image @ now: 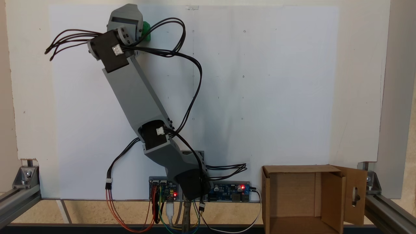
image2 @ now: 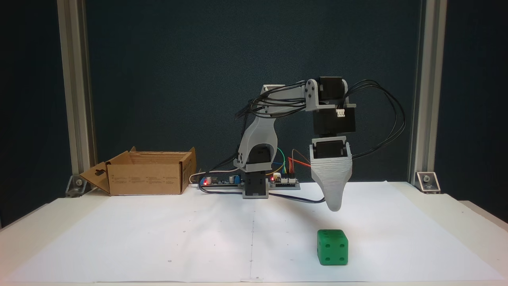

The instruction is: Grasp a green dice and put it in the bin.

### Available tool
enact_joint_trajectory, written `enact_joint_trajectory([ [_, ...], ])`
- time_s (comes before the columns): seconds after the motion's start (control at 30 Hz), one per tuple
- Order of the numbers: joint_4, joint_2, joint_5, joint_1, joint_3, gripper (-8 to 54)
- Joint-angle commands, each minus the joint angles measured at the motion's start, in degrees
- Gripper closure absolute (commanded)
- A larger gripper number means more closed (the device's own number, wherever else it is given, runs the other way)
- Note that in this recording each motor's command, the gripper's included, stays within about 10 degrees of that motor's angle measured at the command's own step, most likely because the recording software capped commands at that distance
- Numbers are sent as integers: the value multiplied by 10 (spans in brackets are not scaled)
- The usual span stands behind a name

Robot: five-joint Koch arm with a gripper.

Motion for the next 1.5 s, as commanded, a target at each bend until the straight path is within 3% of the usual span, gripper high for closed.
enact_joint_trajectory([
  [0.0, -22, -2, 37, 0, -40, 20],
  [0.97, -44, -103, 36, 7, -40, 25],
  [1.47, -50, -110, 36, 7, -40, 98],
])
